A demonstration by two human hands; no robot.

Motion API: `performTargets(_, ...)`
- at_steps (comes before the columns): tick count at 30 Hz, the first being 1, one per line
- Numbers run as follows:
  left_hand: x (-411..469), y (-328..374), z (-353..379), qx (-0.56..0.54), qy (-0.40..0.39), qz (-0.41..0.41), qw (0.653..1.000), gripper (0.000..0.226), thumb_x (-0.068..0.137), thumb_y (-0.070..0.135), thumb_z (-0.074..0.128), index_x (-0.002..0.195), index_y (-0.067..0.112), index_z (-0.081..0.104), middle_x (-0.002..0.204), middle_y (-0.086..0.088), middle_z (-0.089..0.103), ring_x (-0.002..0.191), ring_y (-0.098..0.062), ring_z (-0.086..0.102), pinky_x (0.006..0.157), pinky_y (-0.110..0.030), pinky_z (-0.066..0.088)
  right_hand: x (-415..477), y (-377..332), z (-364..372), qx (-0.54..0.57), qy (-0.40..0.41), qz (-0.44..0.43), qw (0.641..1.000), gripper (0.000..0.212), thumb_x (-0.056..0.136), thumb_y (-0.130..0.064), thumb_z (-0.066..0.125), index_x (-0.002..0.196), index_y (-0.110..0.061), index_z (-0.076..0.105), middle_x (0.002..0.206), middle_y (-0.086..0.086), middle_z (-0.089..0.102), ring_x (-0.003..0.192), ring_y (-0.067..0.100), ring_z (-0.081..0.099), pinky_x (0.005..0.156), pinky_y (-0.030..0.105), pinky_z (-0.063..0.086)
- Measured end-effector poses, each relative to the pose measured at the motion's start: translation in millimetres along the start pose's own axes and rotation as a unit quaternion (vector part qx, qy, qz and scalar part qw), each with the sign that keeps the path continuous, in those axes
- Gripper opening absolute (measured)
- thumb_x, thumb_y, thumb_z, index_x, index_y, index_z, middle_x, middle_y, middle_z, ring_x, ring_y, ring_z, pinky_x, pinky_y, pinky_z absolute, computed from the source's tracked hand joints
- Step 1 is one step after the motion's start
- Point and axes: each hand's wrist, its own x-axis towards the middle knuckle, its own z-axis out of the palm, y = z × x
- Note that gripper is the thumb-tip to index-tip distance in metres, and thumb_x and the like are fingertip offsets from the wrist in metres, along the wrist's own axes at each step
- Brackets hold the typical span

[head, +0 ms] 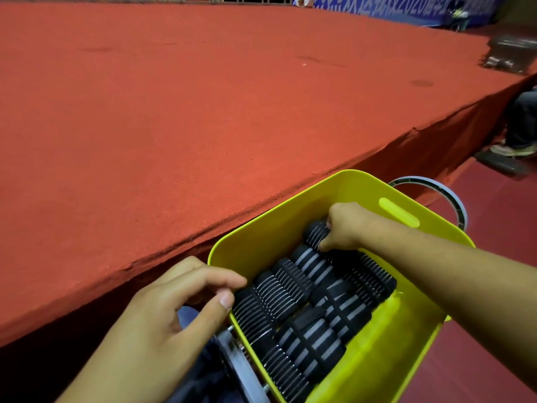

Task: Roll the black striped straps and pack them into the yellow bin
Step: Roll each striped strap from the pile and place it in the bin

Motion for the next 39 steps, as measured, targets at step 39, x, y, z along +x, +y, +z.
performTargets(39,-3.5,-0.8,-1.1,-0.021,-0.018,-0.004,1.0,0.021,0.091,0.045,0.059,0.108,0.053,0.067,0.108,0.017,0.064,0.105,-0.009,0.064,0.087,-0.031,0.05,0.5,-10.0,11.2,-0.103,0.046,-0.025,0.993,0.042,0.083,-0.04,0.084,0.099,-0.01,0.061,0.107,0.011,0.071,0.099,0.03,0.067,0.077,0.033,0.054)
